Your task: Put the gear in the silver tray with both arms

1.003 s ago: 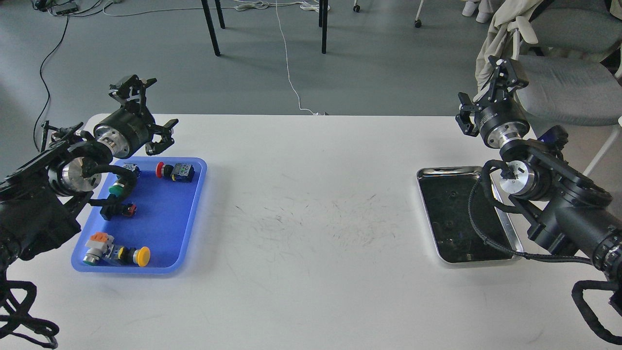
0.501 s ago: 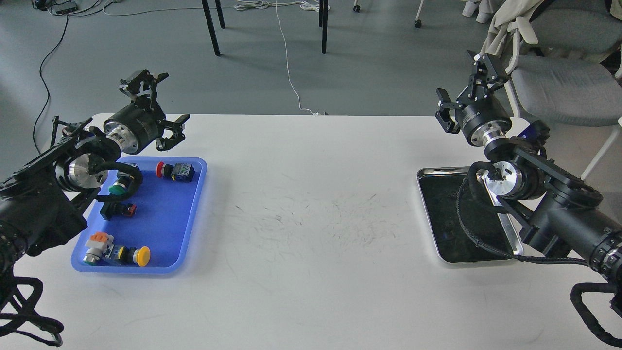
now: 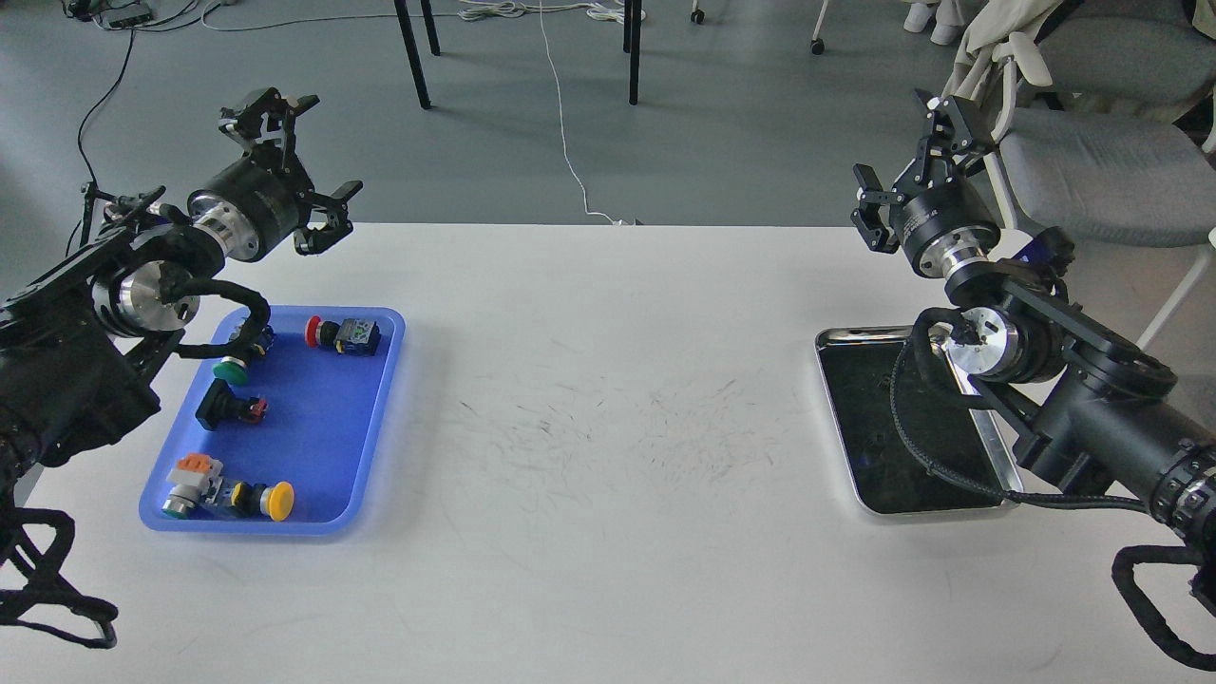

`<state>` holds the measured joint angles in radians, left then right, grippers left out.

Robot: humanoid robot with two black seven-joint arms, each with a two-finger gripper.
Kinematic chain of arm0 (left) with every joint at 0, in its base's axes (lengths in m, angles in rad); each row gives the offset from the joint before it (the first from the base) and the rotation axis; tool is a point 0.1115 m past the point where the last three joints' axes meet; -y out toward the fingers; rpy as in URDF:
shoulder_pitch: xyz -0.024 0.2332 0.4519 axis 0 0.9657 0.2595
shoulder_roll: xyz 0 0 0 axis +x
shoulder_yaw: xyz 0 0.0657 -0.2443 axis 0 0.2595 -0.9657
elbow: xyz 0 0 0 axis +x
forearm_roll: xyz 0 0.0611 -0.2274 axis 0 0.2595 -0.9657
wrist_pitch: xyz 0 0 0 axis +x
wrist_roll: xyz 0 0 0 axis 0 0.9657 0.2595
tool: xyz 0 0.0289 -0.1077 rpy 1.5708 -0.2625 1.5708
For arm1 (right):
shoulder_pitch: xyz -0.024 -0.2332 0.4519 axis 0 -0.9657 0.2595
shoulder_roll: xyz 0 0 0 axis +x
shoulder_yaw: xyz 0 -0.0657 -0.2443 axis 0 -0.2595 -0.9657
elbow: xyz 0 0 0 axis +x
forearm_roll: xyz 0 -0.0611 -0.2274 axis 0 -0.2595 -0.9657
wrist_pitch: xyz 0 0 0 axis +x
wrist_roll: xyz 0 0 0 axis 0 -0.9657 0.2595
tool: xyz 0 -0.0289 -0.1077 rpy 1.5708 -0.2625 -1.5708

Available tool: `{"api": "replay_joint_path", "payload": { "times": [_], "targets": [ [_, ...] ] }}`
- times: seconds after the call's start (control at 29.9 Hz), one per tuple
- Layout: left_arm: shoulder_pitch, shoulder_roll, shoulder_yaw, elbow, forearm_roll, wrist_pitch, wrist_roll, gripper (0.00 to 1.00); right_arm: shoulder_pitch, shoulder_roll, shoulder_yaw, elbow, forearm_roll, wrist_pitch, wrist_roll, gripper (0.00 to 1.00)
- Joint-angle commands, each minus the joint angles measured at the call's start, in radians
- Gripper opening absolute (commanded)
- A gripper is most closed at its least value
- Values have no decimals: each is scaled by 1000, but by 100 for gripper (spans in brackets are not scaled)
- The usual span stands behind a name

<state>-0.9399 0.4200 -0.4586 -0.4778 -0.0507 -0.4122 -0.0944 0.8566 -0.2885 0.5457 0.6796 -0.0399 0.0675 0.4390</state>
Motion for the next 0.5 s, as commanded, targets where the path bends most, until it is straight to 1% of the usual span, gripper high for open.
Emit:
{"api": "replay_joint_path", "payload": {
  "times": [0.0, 0.47],
  "targets": [
    [4, 0, 0, 1, 0, -2, 1, 100, 10, 0, 3, 4, 2, -18, 0, 99],
    [32, 2, 5, -5, 26, -10, -1, 100, 1, -3, -4, 1, 2, -20, 0, 99]
  ]
}}
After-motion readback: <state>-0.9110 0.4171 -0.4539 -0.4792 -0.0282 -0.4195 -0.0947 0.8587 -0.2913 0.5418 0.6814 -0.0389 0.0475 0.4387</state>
